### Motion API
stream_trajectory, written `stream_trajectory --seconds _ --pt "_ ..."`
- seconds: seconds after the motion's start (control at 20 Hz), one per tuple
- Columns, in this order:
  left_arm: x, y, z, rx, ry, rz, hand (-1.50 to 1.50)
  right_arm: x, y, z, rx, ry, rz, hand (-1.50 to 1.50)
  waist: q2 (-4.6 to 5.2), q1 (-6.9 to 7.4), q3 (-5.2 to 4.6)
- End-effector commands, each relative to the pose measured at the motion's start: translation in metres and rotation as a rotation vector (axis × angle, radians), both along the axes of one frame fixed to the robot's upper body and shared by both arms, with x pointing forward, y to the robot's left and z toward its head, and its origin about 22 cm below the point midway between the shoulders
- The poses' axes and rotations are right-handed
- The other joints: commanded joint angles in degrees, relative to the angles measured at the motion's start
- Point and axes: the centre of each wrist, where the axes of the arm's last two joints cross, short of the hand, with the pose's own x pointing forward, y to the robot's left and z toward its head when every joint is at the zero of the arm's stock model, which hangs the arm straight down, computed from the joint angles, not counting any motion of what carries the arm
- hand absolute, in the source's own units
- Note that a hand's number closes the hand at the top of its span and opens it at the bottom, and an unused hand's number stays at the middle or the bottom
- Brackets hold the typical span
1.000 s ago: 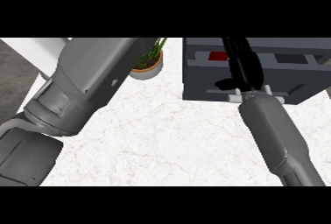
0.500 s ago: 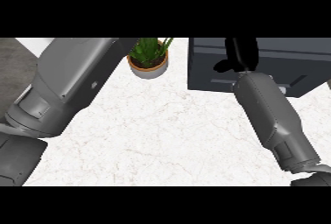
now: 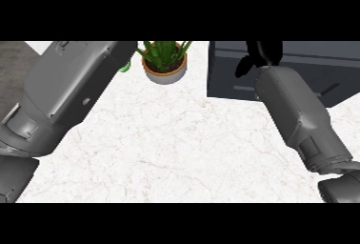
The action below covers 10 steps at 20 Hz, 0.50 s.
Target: Pick up the can, place it into the drawer and close the drawer
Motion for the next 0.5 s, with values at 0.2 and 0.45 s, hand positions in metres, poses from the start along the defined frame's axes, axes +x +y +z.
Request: stream_trajectory --seconds 0.2,0.45 --pt "-0.007 0.027 -0.012 -0.016 0.001 -0.003 -1.50 0.011 0.018 0.041 0.196 -0.112 0.079 -1.50 -0.18 1.37 -0.06" --pt "-0.016 0.028 -0.017 -0.010 -0.010 -0.018 -1.50 0.015 0.013 0.054 0.218 -0.110 0.106 -1.50 -0.37 0.80 -0.11"
